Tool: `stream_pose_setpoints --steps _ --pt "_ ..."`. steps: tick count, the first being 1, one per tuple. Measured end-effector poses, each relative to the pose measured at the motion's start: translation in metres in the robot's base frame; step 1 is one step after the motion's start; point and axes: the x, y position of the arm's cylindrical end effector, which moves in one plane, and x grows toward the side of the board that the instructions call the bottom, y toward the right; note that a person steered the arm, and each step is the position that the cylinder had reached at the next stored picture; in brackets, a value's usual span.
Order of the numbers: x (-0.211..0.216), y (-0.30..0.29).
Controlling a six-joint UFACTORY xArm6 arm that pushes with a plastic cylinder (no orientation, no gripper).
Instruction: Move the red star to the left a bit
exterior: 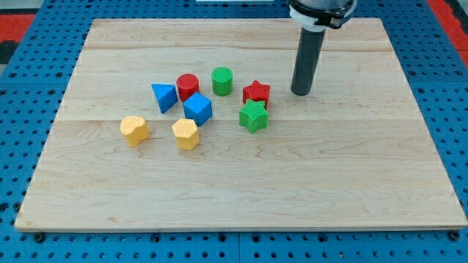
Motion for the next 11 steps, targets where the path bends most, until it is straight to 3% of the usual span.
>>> stream_pose_setpoints --steps 2,8,10,11 --pt "0.002 -0.052" --pt "0.013 -0.048" --pt "0.016 -0.094" --pt "0.016 -0.091"
